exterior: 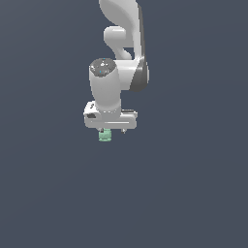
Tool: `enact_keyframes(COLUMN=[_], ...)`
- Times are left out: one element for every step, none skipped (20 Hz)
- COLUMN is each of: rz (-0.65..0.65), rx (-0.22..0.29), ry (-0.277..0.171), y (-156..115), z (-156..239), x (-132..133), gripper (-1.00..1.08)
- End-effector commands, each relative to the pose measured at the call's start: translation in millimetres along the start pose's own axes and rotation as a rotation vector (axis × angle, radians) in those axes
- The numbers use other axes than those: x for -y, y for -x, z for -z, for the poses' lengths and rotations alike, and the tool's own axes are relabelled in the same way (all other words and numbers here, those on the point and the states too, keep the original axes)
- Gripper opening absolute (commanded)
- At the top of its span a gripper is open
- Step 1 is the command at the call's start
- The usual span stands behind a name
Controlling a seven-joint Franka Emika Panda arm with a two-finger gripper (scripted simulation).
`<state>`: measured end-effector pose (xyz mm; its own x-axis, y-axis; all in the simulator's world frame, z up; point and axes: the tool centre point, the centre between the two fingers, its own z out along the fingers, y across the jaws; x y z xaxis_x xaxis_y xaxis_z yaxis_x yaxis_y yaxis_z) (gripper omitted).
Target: Pick up the object and move it to a goal position.
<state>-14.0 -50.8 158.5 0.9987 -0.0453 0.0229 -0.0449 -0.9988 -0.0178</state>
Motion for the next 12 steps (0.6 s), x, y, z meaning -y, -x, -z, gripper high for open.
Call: enact_keyframes(rz=[0.012,0.018,0.023,0.028,0.033,0.037,0.041,0.045,0.048,0.050,0.052,0.054], rx=[0.005,0.008,0.010,0.012,0.013,0.015,0.017,0.018,0.019,0.020,0.021,0.022], ry=[0.004,0.006,0.008,0.009,0.011,0.012,0.013,0.014,0.015,0.015,0.016,0.016], y=[12.7,18.5,24.1,29.5,34.5,39.2,43.5,47.4,51.0,54.0,56.7,58.8], z=[-15.9,-22.6,-28.7,-34.3,-39.4,-43.9,-48.0,-51.6,-54.7,-57.4,-59.7,-61.5], x=[-14.1,-19.9,-25.2,-30.1,-34.5,-38.5,-42.0,-45.1,-47.8,-50.1,-52.0,-53.6], gripper=[1.00,1.00,1.00,1.00,1.00,1.00,1.00,1.00,1.00,1.00,1.00,1.00])
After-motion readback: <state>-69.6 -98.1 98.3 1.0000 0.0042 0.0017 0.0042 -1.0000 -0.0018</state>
